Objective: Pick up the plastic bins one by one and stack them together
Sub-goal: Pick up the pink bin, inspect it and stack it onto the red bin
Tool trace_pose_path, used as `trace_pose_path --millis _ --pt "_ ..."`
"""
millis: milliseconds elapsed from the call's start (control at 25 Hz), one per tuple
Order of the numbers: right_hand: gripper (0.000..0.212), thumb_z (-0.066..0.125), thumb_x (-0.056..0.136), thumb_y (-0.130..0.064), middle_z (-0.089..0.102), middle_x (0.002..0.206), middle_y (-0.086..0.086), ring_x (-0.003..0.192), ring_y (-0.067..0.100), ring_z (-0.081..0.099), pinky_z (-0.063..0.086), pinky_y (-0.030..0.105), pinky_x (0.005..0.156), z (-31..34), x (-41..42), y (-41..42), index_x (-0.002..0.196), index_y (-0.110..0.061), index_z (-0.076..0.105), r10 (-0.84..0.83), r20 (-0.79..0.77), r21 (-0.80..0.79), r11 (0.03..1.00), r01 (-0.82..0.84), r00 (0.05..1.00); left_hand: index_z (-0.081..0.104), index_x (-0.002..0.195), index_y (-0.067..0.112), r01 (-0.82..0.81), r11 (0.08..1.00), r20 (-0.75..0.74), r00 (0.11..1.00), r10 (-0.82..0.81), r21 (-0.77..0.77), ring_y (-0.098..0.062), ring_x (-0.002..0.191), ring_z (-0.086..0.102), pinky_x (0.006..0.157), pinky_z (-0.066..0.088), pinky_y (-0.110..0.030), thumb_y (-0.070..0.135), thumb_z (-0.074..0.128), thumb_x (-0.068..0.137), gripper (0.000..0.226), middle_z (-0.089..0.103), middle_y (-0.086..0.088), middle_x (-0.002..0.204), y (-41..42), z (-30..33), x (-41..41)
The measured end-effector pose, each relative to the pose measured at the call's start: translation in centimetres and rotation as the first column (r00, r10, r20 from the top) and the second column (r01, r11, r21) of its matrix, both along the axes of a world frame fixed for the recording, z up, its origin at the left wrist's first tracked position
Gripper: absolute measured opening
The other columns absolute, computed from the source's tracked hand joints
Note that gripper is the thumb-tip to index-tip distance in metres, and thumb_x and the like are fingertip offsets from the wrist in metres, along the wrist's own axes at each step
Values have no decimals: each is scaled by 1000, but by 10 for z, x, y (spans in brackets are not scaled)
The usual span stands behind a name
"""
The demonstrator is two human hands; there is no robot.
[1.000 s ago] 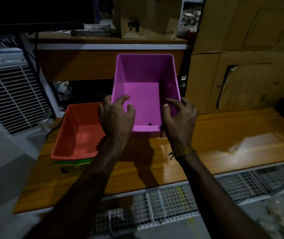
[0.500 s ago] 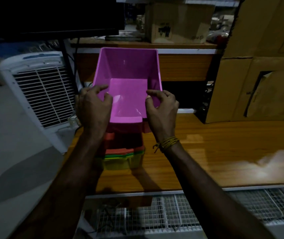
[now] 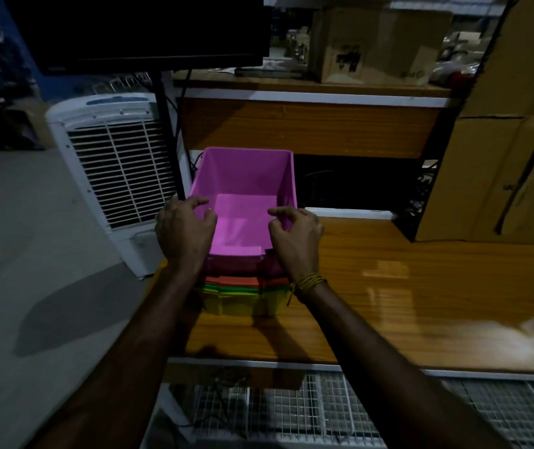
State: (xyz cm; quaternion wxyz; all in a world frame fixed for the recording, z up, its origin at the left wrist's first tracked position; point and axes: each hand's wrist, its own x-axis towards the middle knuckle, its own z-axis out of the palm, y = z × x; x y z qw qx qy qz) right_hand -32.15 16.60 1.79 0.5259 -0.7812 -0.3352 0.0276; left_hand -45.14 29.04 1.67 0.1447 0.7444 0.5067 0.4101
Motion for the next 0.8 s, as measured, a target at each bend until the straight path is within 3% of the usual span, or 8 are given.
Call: trace_pose_path --millis 80,240,400,440,520,560,640,800 --pt "26 58 84 -26 61 124 13 125 33 45 25 26 91 -15 3 3 105 -30 73 12 -22 -42 999 -13 1000 72 111 29 4 999 -15 1000 -5 -44 -37 103 64 88 53 -43 37 57 80 36 71 -11 113 -1 -12 1" --pt "28 58 84 -24 60 126 13 124 32 44 33 32 96 -31 10 2 108 -29 72 12 -69 -129 991 -21 998 73 111 22 43 997 -8 999 -43 -63 -36 104 63 91 48 -41 27 65 83 30 70 -12 115 -5 -29 7" --pt "34 56 80 -27 65 121 12 120 32 54 49 45 100 -49 13 -2 110 -24 72 97 -99 -180 977 -114 990 69 118 24 39 986 -94 994 -55 -162 -38 109 60 91 49 -43 31 64 84 34 67 -17 119 1 -49 11" --pt "36 56 80 -28 65 122 12 117 31 56 54 40 95 -51 14 -5 112 -22 71 119 -112 -185 973 -139 987 67 120 25 31 982 -136 989 -57 -184 -38 113 57 94 47 -45 33 63 85 36 64 -17 123 0 -55 12" --pt "37 57 86 -23 61 127 12 108 25 62 57 15 78 -54 22 -11 121 -18 67 158 -135 -195 964 -183 978 62 126 27 -15 980 -223 974 -31 -199 -38 124 49 103 38 -50 36 61 86 41 55 -19 132 -5 -62 18" --pt "38 57 89 -20 60 130 13 102 23 65 58 15 73 -53 25 -15 125 -16 65 176 -154 -171 964 -202 972 59 128 28 -30 980 -238 971 -17 -196 -38 129 44 108 32 -52 37 61 86 43 51 -20 136 -10 -63 22" --pt "41 56 91 -24 61 132 9 106 22 65 60 34 83 -53 33 -25 130 -16 60 182 -150 -140 969 -203 972 57 130 29 -13 983 -210 977 -26 -181 -37 138 35 116 22 -55 38 61 86 45 45 -21 143 -23 -60 35" --pt "41 57 95 -25 57 137 5 125 21 52 49 42 100 -54 60 -60 136 -18 55 141 -122 -135 978 -157 982 60 127 26 93 990 -156 982 -109 -107 -36 140 34 118 17 -54 34 62 86 42 47 -22 143 -57 -53 75"
